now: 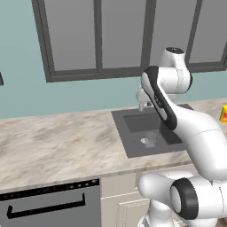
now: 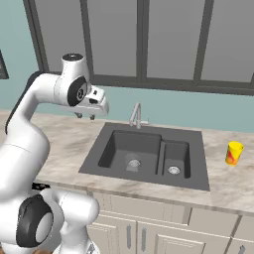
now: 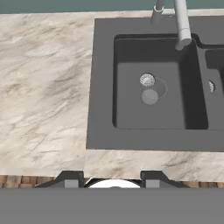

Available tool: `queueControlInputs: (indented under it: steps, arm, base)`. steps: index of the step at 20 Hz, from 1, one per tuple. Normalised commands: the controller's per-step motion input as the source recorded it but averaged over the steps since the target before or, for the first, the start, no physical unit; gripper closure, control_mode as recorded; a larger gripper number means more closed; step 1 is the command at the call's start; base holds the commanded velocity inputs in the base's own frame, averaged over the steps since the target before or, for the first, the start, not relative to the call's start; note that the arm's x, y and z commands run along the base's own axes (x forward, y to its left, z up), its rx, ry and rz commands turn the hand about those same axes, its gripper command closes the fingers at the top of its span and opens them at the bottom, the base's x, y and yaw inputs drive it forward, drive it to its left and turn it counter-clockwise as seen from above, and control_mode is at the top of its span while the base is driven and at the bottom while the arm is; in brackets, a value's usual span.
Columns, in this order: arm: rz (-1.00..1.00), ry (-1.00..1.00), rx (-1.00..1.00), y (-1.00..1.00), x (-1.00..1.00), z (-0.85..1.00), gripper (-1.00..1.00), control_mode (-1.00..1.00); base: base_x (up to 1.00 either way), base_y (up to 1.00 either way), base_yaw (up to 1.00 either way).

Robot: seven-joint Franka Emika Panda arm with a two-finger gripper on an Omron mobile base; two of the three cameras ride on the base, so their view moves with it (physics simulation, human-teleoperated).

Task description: Move any existing items from the left basin to the right basin for drying. Then move the cup from the counter to the left basin of the sink for washing.

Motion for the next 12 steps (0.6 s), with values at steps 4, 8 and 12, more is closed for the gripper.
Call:
queueControlInputs:
  steps: [4, 8, 12]
  arm:
    - [0.00, 0.01, -0.02, -0.08, -0.11, -0.24, -1.00, -1.00]
    - [-0.03, 0.10, 0.00, -0.13, -0.04, -0.64, -1.00, -1.00]
    - [-0.04, 0.06, 0.00, -0.27, 0.00, -0.80, -1.00, -1.00]
  base:
    - [0.00, 0.00, 0.00]
    - [0.00, 0.00, 0.00]
    - [0.00, 0.00, 0.00]
